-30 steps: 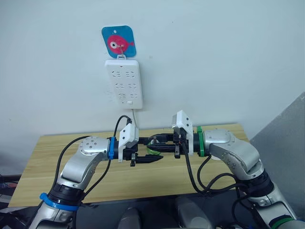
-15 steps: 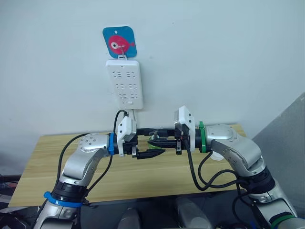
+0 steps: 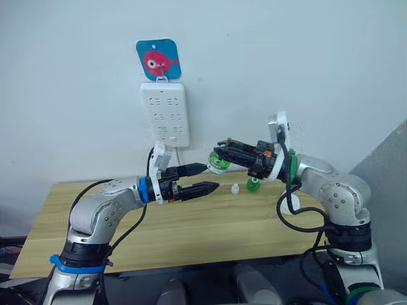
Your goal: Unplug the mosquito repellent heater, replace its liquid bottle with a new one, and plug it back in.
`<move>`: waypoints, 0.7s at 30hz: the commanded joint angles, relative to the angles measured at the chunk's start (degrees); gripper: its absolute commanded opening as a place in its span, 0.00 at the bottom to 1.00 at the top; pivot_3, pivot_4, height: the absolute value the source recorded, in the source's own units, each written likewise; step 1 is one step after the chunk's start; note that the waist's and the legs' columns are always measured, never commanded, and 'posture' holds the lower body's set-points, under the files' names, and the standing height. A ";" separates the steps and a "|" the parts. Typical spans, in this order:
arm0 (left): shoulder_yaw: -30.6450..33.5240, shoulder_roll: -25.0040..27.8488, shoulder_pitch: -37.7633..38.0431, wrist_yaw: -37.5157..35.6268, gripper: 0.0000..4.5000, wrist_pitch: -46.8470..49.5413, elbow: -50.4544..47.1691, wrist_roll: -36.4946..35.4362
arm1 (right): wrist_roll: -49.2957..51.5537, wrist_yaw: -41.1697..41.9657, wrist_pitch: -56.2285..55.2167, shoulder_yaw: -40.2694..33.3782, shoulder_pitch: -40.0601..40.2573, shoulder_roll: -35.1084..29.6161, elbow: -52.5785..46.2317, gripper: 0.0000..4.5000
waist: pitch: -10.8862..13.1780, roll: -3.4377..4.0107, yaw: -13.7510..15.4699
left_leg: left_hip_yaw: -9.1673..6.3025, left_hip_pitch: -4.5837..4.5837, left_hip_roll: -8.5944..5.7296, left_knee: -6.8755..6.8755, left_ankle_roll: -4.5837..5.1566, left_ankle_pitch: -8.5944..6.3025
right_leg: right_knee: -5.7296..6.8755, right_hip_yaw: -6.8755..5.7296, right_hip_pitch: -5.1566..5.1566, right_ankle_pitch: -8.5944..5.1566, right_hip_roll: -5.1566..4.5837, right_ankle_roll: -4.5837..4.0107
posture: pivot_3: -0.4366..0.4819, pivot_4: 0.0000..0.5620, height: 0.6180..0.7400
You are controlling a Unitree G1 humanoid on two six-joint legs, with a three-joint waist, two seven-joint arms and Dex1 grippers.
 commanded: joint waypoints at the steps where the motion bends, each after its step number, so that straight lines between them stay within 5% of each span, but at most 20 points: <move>1: 5.45 -2.96 -0.56 8.09 1.00 5.48 -3.88 -9.96 | 11.09 -10.52 2.59 -5.70 0.15 4.63 -1.21 0.19 | -0.18 -0.01 0.00 | 0.00 0.00 0.00 0.01 0.00 0.00 | 0.01 -0.01 0.00 0.00 0.00 0.00 | 0.27 0.06 0.87; 11: 11.14 -8.13 -2.74 25.04 1.00 10.58 -3.45 -30.70 | 27.54 -30.69 -1.73 -7.79 1.85 11.77 -1.04 0.19 | -1.23 0.08 0.08 | 0.02 0.00 -0.04 0.20 0.00 0.00 | 0.03 0.02 0.06 0.00 0.02 0.01 | 0.28 0.05 0.87; 21: 10.31 -10.81 -4.85 33.01 1.00 7.45 -1.73 -38.94 | 36.06 -37.11 -6.04 -4.28 3.58 11.48 -1.34 0.19 | -1.74 0.14 0.10 | 0.04 -0.01 -0.03 0.25 0.01 0.00 | 0.02 0.05 0.08 0.00 0.06 0.01 | 0.28 0.04 0.87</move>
